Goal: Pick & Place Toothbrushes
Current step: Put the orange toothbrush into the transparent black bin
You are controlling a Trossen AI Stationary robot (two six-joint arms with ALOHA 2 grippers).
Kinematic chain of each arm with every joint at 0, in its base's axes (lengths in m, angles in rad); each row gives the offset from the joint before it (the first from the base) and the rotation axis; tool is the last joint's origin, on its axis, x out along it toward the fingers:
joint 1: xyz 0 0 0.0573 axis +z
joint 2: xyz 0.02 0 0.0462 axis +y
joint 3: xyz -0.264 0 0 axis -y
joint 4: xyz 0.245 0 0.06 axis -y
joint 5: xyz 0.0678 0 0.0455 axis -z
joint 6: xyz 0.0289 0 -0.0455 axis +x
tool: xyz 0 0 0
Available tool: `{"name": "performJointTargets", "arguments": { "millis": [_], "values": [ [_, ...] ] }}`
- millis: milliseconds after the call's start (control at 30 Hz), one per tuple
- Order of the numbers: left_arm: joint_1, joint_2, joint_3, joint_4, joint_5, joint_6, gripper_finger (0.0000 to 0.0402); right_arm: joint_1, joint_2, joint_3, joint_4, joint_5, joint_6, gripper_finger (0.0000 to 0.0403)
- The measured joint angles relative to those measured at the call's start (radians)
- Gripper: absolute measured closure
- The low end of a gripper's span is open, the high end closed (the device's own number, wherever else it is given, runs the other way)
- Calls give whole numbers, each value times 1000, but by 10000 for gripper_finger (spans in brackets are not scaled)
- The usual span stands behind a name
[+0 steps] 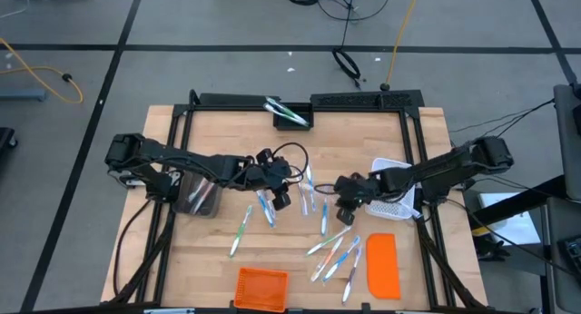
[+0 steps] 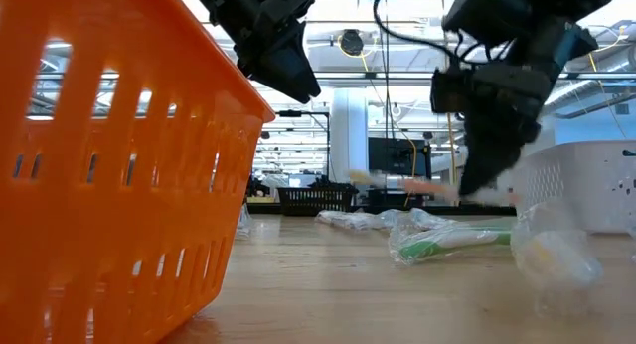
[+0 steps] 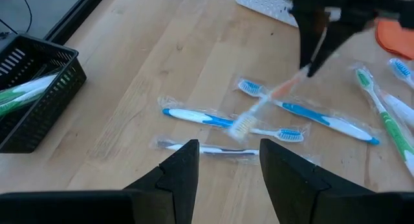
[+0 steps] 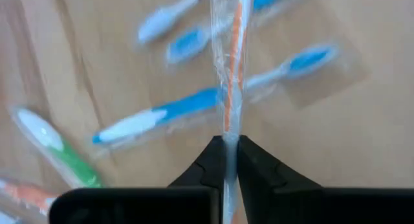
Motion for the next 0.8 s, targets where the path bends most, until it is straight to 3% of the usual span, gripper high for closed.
{"name": "performJointTargets", "arguments": {
  "millis": [433, 800],
  "values": [
    [3, 0, 0, 138, -9, 30, 236, -44, -296, 1, 44, 233, -175, 388],
    [8, 0, 0, 526, -7, 174, 235, -44, -340, 2, 317, 236, -388, 388]
  ]
}}
